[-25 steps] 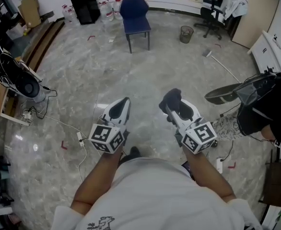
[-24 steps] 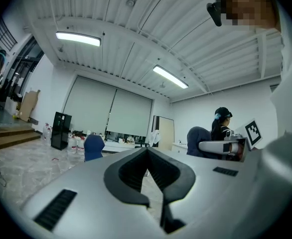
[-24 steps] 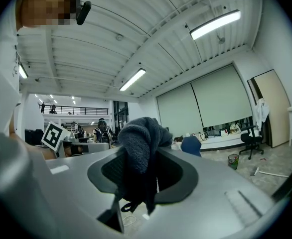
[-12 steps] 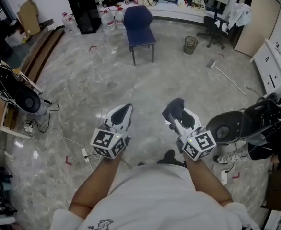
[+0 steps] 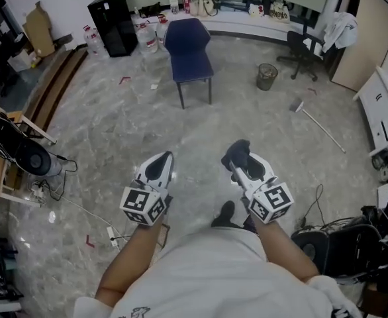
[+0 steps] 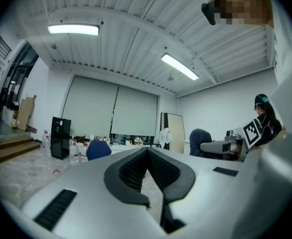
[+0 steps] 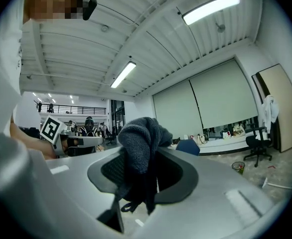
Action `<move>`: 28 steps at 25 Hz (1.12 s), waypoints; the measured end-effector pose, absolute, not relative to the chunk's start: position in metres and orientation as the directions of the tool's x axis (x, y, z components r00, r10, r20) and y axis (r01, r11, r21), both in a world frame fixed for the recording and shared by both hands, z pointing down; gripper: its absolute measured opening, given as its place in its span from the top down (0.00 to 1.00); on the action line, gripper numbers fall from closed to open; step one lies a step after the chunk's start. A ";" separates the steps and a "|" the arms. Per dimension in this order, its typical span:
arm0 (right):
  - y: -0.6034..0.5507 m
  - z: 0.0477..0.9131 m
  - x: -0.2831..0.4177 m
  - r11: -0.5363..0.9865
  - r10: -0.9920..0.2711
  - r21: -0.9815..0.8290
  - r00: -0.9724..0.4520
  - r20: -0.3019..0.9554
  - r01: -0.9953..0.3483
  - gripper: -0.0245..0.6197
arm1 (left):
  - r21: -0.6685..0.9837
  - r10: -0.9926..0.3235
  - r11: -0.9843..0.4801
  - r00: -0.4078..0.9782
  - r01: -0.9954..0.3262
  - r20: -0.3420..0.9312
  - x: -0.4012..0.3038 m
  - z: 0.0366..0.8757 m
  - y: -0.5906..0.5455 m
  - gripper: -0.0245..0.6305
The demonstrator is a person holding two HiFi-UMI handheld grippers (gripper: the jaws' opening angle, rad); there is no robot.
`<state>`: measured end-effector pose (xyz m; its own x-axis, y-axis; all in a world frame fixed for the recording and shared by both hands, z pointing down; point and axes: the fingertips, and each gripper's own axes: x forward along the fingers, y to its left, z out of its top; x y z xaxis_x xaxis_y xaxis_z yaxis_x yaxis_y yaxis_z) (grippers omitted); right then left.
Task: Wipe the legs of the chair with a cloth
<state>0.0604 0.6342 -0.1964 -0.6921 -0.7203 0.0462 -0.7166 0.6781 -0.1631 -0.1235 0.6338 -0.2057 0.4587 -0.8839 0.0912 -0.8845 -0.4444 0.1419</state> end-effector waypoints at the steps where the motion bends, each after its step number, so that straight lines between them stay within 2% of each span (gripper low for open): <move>1: 0.609 -0.197 0.071 0.681 -0.716 -0.176 -0.697 0.044 -0.711 0.76 | 0.132 -0.890 -0.433 0.446 -0.892 0.094 -0.116 -0.207 0.610 0.95; 7: 0.482 -0.198 0.114 0.723 -0.671 -0.176 -0.740 0.051 -0.668 0.76 | 0.115 -0.908 -0.396 0.408 -0.911 0.101 -0.071 -0.210 0.489 0.95; 14: 0.386 -0.194 0.136 0.740 -0.651 -0.169 -0.756 0.064 -0.651 0.76 | 0.125 -0.911 -0.392 0.404 -0.911 0.083 -0.045 -0.209 0.383 0.95; 21: 0.276 -0.179 0.131 0.722 -0.677 -0.126 -0.732 0.079 -0.681 0.76 | 0.122 -0.903 -0.415 0.424 -0.902 0.066 -0.055 -0.183 0.253 0.95; 28: 0.089 -0.138 0.089 0.724 -0.676 -0.105 -0.732 0.087 -0.681 0.76 | 0.155 -0.874 -0.468 0.482 -0.870 0.065 -0.076 -0.133 0.043 0.95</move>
